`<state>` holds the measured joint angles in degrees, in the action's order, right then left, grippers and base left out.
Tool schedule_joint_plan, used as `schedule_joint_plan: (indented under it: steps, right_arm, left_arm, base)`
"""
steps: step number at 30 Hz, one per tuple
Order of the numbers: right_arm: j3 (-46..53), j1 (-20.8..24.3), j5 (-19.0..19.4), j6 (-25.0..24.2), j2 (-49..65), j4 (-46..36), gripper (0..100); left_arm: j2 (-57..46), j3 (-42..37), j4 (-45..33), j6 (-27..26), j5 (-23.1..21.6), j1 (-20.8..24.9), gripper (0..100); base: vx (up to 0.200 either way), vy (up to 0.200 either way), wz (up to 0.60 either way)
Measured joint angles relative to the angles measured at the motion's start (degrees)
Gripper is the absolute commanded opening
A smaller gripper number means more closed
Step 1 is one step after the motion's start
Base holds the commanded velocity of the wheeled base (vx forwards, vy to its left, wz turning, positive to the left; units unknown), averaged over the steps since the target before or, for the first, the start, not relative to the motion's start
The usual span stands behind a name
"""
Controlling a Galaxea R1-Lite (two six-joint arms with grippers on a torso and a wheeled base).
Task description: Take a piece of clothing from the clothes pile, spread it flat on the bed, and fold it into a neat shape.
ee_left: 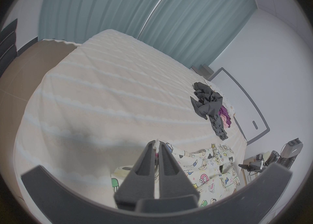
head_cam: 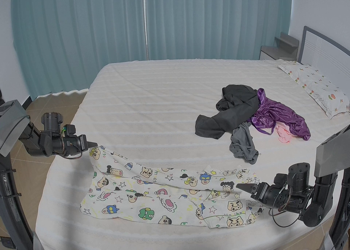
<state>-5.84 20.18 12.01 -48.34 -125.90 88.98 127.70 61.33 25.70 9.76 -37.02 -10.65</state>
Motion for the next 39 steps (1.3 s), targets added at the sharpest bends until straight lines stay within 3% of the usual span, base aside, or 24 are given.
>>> schedule_joint_plan:
  steps: [18,19,39]
  right_arm:
    - [-14.53,-0.66,-2.54,0.41,-10.51,-2.73,100]
    - [-15.52,-0.59,-2.54,0.41,-10.67,-3.8,0]
    - [-16.92,-1.9,-2.38,-0.05,-9.52,-4.75,0]
  left_arm:
    - [-3.02,-2.93,0.13,0.05,0.07,0.07,0]
    - [-3.11,-3.01,0.13,0.05,0.07,0.07,0]
    - [-3.77,-4.0,4.77,-0.44,0.65,0.05,0]
  base:
    - [0.0,0.0,0.0]
    - [0.0,0.0,0.0]
    - [0.0,0.0,0.0]
